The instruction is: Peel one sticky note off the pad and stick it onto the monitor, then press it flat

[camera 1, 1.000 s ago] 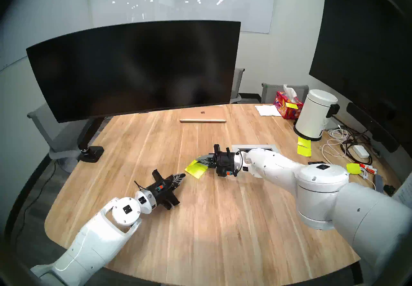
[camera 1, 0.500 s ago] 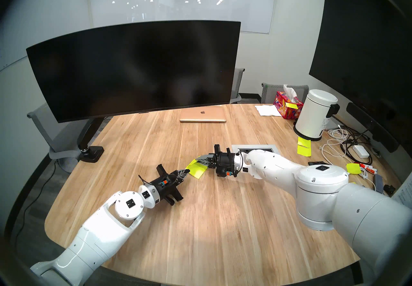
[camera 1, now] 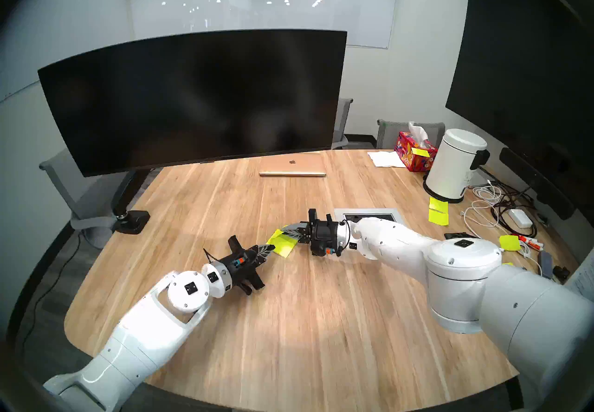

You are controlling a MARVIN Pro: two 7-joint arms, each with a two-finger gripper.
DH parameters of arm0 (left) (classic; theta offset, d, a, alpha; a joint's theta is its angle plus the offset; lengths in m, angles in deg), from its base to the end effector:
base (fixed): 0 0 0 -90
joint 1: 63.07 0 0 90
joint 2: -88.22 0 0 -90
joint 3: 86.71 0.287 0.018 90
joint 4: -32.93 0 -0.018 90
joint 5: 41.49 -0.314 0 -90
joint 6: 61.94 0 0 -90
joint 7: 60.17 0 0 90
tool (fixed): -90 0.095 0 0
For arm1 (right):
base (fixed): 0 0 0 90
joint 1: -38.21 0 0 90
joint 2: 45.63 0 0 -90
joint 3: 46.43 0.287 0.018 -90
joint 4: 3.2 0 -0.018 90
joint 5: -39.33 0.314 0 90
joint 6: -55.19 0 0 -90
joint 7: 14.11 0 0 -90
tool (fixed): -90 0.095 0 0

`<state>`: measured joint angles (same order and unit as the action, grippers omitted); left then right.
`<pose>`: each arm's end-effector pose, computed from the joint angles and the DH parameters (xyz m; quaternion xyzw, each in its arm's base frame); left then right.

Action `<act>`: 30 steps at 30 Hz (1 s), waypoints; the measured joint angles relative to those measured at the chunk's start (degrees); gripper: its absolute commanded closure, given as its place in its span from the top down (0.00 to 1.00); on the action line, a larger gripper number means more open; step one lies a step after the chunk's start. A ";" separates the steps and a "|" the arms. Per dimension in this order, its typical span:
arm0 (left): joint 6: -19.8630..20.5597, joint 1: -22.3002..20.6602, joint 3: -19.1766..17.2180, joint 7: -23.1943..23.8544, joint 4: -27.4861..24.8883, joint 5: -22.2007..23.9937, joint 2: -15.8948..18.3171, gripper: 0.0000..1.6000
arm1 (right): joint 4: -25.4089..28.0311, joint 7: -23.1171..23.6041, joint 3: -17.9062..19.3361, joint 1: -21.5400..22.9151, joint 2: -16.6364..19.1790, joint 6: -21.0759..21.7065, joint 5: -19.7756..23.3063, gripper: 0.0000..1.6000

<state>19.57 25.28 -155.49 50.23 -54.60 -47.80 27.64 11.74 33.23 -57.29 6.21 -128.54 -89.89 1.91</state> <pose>0.3887 -0.0064 -0.3518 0.6461 -0.4600 0.6074 0.0443 0.5242 0.0967 -0.3473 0.1501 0.7497 0.6436 0.0343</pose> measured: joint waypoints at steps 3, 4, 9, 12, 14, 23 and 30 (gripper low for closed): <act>0.83 -0.41 -0.18 0.24 0.18 -0.01 -0.10 0.00 | 0.13 -0.45 -0.35 -0.08 0.00 0.00 0.35 0.00; 1.00 -0.52 -0.23 0.30 0.24 -0.01 -0.13 0.00 | 0.18 -0.53 -0.43 -0.10 0.00 0.00 0.41 0.00; 1.90 -1.26 -0.44 0.89 0.42 0.02 -0.17 0.00 | 0.46 -0.96 -0.77 -0.21 0.00 0.00 0.80 0.00; 2.34 -1.72 -0.56 1.51 0.43 0.04 -0.10 0.00 | 0.49 -1.18 -0.91 -0.28 0.00 0.00 1.02 0.00; 2.60 -2.04 -0.58 2.02 0.43 0.03 0.02 0.00 | 0.44 -1.37 -0.98 -0.35 0.00 0.00 1.22 0.00; 2.66 -2.99 -0.15 4.13 0.53 -1.20 0.87 0.00 | -0.63 -2.46 -1.37 -0.75 -0.44 -0.03 2.18 0.00; 2.65 -3.00 0.50 4.65 0.59 -2.18 0.79 0.00 | -1.24 -2.70 -1.78 -0.89 -0.76 -0.04 3.05 0.00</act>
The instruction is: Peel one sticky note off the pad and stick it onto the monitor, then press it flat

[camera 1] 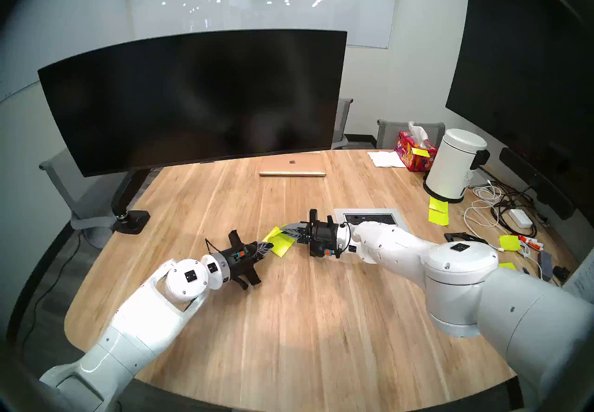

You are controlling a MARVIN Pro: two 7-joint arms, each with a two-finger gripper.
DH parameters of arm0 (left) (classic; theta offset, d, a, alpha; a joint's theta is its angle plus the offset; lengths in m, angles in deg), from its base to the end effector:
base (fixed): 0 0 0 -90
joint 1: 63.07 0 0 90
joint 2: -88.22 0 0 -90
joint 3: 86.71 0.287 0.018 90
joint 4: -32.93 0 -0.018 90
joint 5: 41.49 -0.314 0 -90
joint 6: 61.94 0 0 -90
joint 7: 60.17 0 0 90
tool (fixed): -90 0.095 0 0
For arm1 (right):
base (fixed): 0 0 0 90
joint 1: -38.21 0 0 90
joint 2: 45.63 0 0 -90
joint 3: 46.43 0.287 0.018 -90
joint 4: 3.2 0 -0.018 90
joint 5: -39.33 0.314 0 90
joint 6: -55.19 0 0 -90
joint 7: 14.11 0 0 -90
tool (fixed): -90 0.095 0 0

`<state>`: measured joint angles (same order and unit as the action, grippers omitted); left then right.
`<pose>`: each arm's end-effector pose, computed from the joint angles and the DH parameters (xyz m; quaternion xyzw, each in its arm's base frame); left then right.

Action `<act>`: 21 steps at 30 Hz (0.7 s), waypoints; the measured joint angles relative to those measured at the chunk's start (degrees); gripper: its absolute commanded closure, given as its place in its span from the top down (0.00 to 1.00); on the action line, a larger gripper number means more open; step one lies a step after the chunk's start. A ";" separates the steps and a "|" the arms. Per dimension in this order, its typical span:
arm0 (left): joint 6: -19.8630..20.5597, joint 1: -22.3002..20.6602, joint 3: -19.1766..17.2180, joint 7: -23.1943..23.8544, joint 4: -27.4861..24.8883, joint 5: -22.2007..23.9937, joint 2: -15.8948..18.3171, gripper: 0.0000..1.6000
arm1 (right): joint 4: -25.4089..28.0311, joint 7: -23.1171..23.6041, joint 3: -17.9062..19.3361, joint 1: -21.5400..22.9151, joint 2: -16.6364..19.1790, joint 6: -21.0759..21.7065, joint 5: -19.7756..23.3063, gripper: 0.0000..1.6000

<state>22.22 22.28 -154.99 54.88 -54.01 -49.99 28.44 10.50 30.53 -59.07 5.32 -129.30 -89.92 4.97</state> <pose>0.4008 -0.0032 -0.3450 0.6454 -0.4989 0.5772 0.0384 0.5212 0.0977 -0.3511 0.1642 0.7290 0.6636 0.0355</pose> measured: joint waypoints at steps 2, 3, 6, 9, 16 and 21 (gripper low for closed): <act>0.01 0.00 0.12 -0.15 0.08 -0.22 -0.17 0.00 | -0.12 0.05 -0.06 -0.01 -0.08 0.00 0.17 0.00; 0.02 0.00 0.16 -0.28 0.14 -0.34 -0.28 0.00 | -0.17 0.08 -0.10 -0.01 -0.12 0.00 0.26 0.00; 0.07 -0.01 0.25 -0.85 0.45 -0.72 -0.72 0.00 | -0.26 0.14 -0.25 -0.01 -0.18 0.00 0.56 0.00; 0.27 -0.11 0.26 -1.38 0.85 -0.97 -1.21 0.00 | -0.30 0.18 -0.41 -0.01 -0.21 -0.02 0.87 0.00; 1.82 -0.98 0.15 -1.90 2.14 -1.10 -2.24 0.00 | -0.43 0.20 -0.75 -0.03 -0.28 -0.02 1.50 0.00; 2.33 -1.68 0.14 -1.91 2.87 -1.09 -2.59 0.00 | -0.59 0.20 -0.90 -0.08 -0.38 -0.02 1.89 0.00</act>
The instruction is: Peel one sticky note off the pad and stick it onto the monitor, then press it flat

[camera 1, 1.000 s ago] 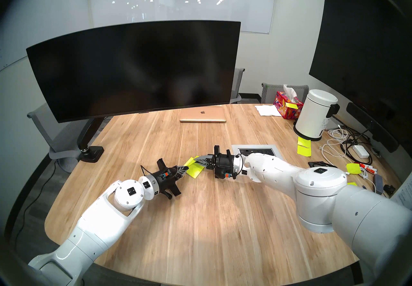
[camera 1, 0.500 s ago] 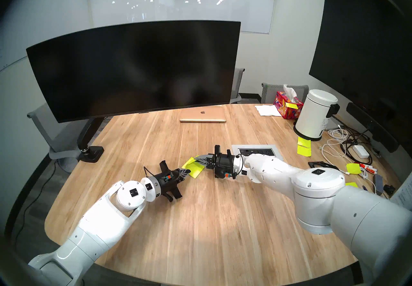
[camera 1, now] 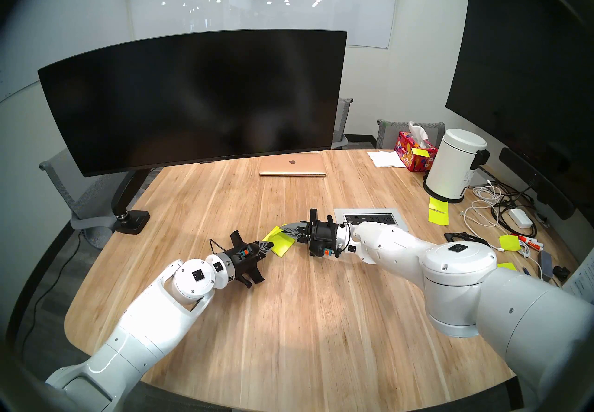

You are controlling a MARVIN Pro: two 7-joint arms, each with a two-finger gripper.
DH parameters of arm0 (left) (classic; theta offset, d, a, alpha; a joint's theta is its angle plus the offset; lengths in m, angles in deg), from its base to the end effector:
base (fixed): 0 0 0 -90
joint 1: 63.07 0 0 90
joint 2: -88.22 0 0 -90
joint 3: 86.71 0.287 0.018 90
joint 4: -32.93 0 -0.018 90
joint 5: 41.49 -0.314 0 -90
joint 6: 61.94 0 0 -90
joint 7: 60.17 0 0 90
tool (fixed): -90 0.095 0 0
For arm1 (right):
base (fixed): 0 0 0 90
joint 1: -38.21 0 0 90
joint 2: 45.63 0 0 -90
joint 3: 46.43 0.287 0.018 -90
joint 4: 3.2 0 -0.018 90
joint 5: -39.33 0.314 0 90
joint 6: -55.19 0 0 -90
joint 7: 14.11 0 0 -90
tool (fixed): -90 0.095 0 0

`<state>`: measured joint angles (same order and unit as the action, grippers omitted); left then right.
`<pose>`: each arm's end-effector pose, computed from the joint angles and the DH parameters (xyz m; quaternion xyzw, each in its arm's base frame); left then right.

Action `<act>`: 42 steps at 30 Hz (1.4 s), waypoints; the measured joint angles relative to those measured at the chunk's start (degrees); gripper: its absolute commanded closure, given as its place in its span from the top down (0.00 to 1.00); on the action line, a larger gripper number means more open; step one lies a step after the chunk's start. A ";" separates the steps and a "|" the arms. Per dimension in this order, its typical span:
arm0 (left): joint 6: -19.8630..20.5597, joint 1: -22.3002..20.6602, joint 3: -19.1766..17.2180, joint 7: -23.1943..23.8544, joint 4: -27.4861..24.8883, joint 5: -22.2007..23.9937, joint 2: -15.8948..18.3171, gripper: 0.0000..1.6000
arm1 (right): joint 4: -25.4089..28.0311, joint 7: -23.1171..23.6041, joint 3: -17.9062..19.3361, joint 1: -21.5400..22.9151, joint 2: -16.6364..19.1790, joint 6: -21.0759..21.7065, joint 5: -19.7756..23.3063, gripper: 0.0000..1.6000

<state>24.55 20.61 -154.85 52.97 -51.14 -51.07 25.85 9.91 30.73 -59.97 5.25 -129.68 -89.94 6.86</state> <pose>0.4125 -0.0069 -0.3523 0.6662 -0.4765 0.5733 0.0243 0.5218 0.0980 -0.3515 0.1709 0.7253 0.6658 0.0369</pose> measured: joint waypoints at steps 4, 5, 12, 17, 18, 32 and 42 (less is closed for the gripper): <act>0.05 -0.58 0.02 0.05 0.41 0.00 -0.21 0.00 | -0.14 0.00 -0.13 -0.04 -0.08 0.00 0.37 0.00; -0.01 -0.75 0.04 0.06 0.53 0.00 -0.28 0.00 | -0.17 0.00 -0.18 -0.05 -0.10 0.00 0.48 0.00; -0.40 -1.64 0.41 0.34 1.20 -0.13 -0.55 0.00 | -0.61 0.03 -0.45 -0.12 -0.38 0.00 1.12 0.00; -0.49 -2.41 1.40 1.29 1.85 -0.84 -0.70 0.00 | -0.90 0.08 -0.60 -0.17 -0.56 0.00 1.56 0.00; -0.51 -2.55 1.63 1.45 2.08 -1.04 -0.76 0.00 | -0.94 0.08 -0.62 -0.18 -0.59 0.00 1.66 0.00; -0.70 -5.37 3.50 1.26 6.15 -3.02 -2.03 0.00 | -1.12 0.10 -0.98 -0.36 -0.68 0.01 3.01 0.00; 0.02 -5.95 3.74 2.51 6.26 -2.81 -1.53 0.00 | 0.95 -0.34 -1.32 -0.36 0.23 0.05 3.59 0.00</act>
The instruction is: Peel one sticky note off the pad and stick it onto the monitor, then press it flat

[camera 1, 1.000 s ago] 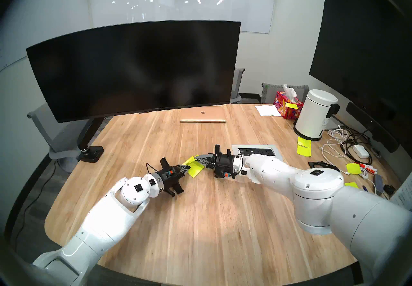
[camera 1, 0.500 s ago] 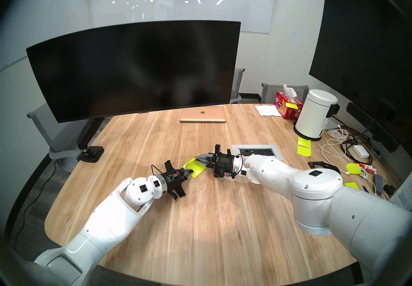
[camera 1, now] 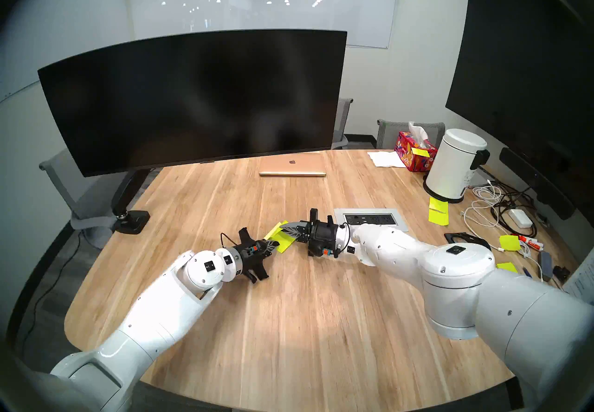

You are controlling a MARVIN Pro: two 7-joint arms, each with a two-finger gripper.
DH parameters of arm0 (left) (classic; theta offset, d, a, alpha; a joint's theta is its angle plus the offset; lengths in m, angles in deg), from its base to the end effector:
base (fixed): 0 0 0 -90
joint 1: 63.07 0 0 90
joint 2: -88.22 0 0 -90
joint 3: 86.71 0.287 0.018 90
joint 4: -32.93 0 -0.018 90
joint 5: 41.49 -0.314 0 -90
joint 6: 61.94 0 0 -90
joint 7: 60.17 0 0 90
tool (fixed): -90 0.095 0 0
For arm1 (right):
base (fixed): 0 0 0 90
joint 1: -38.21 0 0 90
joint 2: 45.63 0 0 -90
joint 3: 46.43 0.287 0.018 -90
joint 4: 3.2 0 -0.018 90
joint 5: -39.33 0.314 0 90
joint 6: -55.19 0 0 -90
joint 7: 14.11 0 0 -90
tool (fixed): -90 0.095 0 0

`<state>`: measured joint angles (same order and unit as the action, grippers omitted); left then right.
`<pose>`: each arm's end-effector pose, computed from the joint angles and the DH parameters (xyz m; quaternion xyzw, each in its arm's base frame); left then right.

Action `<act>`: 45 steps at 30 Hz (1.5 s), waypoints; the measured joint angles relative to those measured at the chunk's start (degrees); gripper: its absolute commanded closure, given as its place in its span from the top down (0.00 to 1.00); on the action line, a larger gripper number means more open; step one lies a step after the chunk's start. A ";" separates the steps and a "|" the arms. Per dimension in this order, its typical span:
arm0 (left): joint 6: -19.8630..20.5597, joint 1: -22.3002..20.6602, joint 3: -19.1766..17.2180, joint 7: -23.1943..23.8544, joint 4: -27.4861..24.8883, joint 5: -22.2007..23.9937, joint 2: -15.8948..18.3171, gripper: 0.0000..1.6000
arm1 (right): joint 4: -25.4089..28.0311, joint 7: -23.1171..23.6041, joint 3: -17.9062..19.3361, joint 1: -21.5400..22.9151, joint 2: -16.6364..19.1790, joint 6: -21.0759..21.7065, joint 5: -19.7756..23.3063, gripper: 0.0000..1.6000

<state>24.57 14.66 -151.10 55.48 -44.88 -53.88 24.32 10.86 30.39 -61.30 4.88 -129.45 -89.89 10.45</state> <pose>0.4332 -0.0175 -0.3620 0.6622 -0.5131 0.5456 0.0225 0.5189 0.1002 -0.3535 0.1835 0.7098 0.6793 0.0320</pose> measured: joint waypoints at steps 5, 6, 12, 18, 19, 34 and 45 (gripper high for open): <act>0.07 0.15 -0.01 0.63 -0.29 0.38 0.56 0.00 | 2.14 -1.70 -0.13 0.42 0.92 0.00 -0.29 0.00; 0.05 0.15 -0.01 0.72 -0.31 0.45 0.63 0.00 | 2.48 -2.09 -0.04 0.59 1.05 0.00 -0.36 0.00; 0.01 0.20 0.03 0.98 -0.41 0.73 0.93 0.00 | 3.73 -3.56 0.50 1.54 1.47 0.00 -0.43 0.00; 0.00 0.51 0.06 1.09 -0.77 1.10 1.29 0.00 | 5.76 -3.98 1.29 2.93 2.37 0.00 -0.59 0.00; 0.00 0.57 0.06 1.09 -0.84 1.17 1.34 0.00 | 6.13 -3.99 1.39 3.11 2.56 0.00 -0.64 0.00; 1.36 3.86 -0.90 -0.36 -4.38 2.98 2.20 1.00 | 13.79 -4.00 2.35 4.23 6.67 0.00 -2.73 0.00; 2.85 11.35 -6.51 -7.60 -12.15 8.04 3.73 1.00 | 17.43 -3.94 3.69 4.30 9.33 0.03 -3.74 0.00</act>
<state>27.42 26.00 -157.61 47.88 -57.03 -45.84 28.05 28.29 26.45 -57.61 9.19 -120.12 -89.87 6.71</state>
